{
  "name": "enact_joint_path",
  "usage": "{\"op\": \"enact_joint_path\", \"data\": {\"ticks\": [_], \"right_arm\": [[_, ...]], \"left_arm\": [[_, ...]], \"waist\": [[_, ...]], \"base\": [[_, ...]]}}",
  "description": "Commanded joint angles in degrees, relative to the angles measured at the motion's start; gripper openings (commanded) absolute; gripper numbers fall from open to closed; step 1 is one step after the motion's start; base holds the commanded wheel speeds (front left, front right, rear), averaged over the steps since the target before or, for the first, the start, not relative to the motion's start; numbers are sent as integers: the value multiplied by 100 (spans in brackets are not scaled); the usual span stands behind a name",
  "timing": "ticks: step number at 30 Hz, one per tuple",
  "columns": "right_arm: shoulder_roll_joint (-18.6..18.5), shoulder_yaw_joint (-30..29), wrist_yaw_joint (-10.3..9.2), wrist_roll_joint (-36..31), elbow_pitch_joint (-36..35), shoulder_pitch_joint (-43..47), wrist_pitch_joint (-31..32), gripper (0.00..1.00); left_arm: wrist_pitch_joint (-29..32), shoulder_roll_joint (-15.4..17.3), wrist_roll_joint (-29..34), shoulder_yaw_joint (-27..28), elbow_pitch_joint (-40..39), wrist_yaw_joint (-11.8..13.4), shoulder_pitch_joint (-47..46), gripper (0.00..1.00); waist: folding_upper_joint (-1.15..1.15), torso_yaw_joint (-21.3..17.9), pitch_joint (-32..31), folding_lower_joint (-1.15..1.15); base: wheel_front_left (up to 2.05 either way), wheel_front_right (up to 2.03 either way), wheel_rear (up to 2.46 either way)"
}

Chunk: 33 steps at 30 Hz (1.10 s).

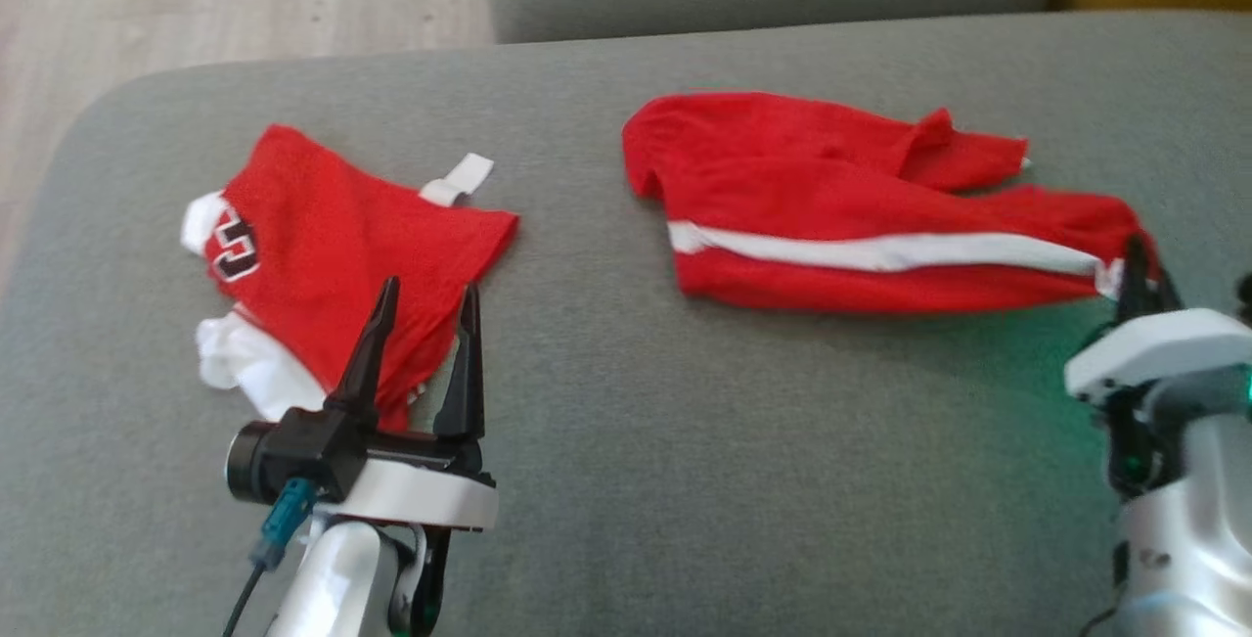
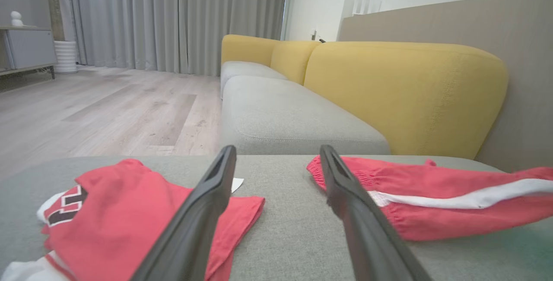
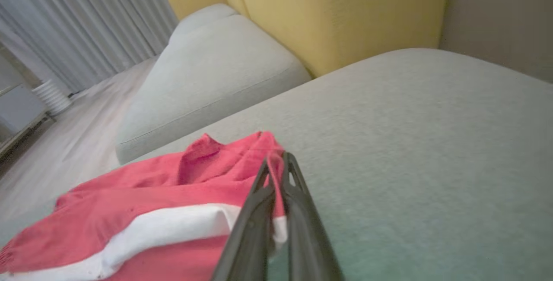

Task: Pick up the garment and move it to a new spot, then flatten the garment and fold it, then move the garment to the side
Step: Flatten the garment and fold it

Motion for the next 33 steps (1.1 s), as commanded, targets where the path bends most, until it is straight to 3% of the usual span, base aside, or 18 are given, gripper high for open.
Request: {"op": "enact_joint_path", "data": {"ticks": [1, 5, 6, 7, 8, 12, 21, 25, 27, 33], "right_arm": [[37, 68, -4, -82, -310, -228, 29, 0], [37, -321, -4, -430, -536, 26, 184, 0], [37, -367, -4, -480, -556, 56, 220, 15], [37, -410, -4, -495, -569, 74, 239, 88], [37, -423, -4, -507, -581, 84, 247, 100], [37, -71, -4, -806, -922, 149, -179, 100], [38, 1707, -4, -374, -1634, 802, -1377, 100], [38, 2305, -4, -500, -1789, 1006, -1465, 100], [38, 2657, -4, -867, -1652, 971, -1358, 100], [38, 3042, -4, -1541, -1131, 614, -901, 100]], "left_arm": [[-55, 12, 70, 188, -163, -18, -252, 100], [-55, 12, 83, 151, -126, -55, -324, 100], [-55, 12, 87, 136, -118, -58, -342, 100], [-55, 12, 88, 124, -110, -60, -359, 100], [-55, 12, 86, 113, -103, -60, -375, 100], [-55, 12, 69, 75, -92, -57, -422, 100], [-55, 12, 24, -12, -71, -58, -403, 100], [-55, 12, 34, -46, -59, -57, -386, 100], [-55, 12, 16, -66, -47, -52, -386, 100], [-55, 12, -53, -186, -34, -34, -414, 100]], "waist": [[0, -124, 69, 0], [0, -271, 142, 0], [0, -295, 156, 0], [0, -309, 165, 0], [0, -319, 173, 0], [0, -344, 191, 0], [0, -174, 101, 0], [0, -23, 125, 0], [0, 88, 155, 0], [0, 327, 271, 0]], "base": [[0, 0, 0], [0, 0, 0], [0, 0, 0], [0, 0, 0], [0, 0, 0], [0, 0, 0], [0, 0, 0], [0, 0, 0], [0, 0, 0], [0, 0, 0]]}}
